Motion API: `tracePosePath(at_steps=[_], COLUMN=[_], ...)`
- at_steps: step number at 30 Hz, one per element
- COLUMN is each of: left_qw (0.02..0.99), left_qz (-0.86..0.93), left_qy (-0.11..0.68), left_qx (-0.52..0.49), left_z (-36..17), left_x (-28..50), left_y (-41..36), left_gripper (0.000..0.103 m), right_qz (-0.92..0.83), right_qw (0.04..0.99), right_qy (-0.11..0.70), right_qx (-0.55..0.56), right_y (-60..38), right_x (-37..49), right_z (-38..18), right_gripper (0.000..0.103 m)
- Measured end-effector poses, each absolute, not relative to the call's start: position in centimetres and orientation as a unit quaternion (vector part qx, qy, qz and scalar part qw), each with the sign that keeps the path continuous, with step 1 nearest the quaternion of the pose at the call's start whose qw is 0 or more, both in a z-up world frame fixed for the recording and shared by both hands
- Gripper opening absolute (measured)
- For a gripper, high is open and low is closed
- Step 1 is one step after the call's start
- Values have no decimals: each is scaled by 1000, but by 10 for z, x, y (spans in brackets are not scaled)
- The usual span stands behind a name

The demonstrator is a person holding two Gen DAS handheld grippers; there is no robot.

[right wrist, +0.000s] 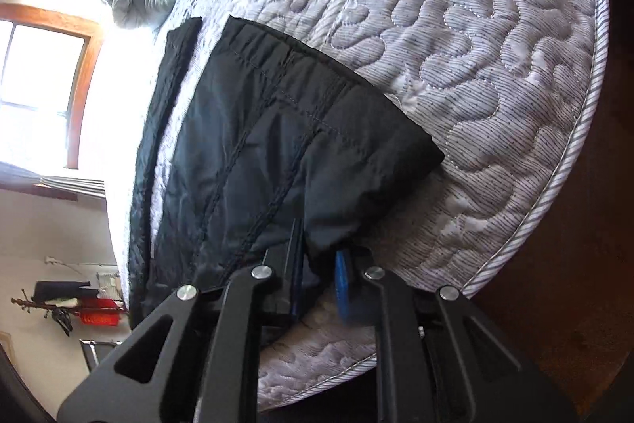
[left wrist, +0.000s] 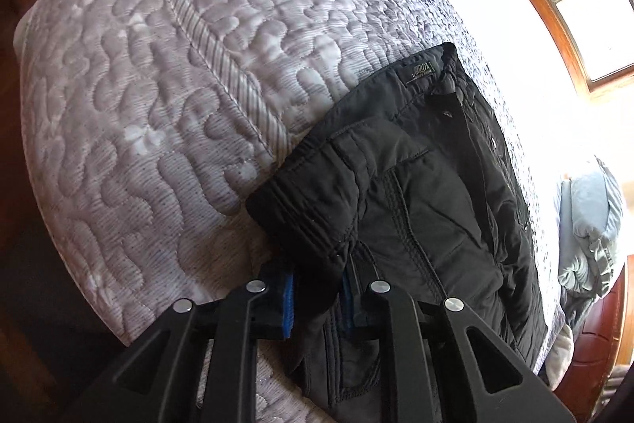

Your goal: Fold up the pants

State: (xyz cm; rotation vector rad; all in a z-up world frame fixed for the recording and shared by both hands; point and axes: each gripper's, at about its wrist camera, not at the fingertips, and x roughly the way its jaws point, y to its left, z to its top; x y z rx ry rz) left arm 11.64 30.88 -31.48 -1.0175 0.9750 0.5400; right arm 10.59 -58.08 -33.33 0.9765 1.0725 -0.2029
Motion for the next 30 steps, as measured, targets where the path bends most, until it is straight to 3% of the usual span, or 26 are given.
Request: tracePosePath(at_steps=[3,5,6,8,12,13,14,16,22,30], left_qw=[730,735,742,766,816,824,830,835,797,756], left_qz=[229,221,228,240,176,147,124,83,23,9], left_qy=[462,476,480,468,452,450,451,463,532,565], left_qx=[-449,-429,-409,-369,-316,-310,-305,-286,-286,-331], left_z=[-313,-305,-295,-269,-221,-212,-205,-198,-240,-314], left_x=[120,111,107,98,133,151,168,214,336,412], left_y=[315,323,326,333,353,358,363,370,393,419], left_gripper=[27,47,55,78,93,100,99,99,99,99], right_qz=[-85,-68,-71,-85,-82,-73,-57,-29,35,77], right_qw=[740,744,752,768,790,794,796,797,787,784], right_qy=[496,499,498,500,508,509,508,506,538,565], right_qx=[446,439,426,391,333,325,324,327,298,246], right_y=[-580,-581,-583,-588,-589,-584,-578,-562,-503,-441], right_x=[110,109,106,100,110,116,127,153,245,353], right_z=[-327,-316,-305,-285,-251,-245,-238,-230,-232,-239], right_gripper=[21,62,67,69,70,75,83,89,90,90])
